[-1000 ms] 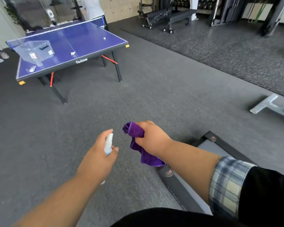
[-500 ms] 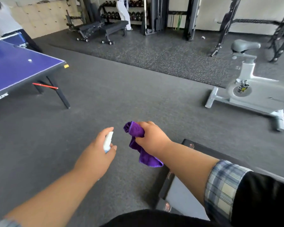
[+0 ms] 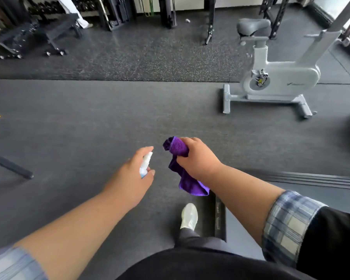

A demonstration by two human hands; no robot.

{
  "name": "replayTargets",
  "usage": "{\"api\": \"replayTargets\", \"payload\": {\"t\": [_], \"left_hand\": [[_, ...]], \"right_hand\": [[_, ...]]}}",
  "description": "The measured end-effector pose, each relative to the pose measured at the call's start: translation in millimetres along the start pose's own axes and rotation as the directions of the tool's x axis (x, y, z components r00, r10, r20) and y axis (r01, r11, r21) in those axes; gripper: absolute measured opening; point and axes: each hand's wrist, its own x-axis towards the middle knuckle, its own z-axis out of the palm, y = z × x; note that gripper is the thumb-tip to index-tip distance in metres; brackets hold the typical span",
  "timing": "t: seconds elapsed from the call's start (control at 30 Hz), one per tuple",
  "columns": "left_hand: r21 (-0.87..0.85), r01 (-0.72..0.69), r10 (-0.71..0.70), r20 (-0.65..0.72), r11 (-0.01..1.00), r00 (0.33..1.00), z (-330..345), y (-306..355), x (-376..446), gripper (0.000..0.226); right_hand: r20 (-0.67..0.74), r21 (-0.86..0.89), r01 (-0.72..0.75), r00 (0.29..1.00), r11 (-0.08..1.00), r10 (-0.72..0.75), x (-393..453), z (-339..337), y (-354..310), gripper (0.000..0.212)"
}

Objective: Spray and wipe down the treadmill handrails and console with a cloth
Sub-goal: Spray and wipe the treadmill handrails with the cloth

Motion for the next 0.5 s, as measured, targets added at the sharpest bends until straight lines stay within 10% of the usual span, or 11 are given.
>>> {"api": "replayTargets", "payload": {"t": [0.5], "left_hand": [[-0.048, -0.225, 0.228, 0.078, 0.973, 0.97, -53, 49, 367, 0.056]], "right_hand": [[-0.121, 0.004, -0.109, 0.987, 0.994, 0.109, 304, -83, -2, 0.049]]}}
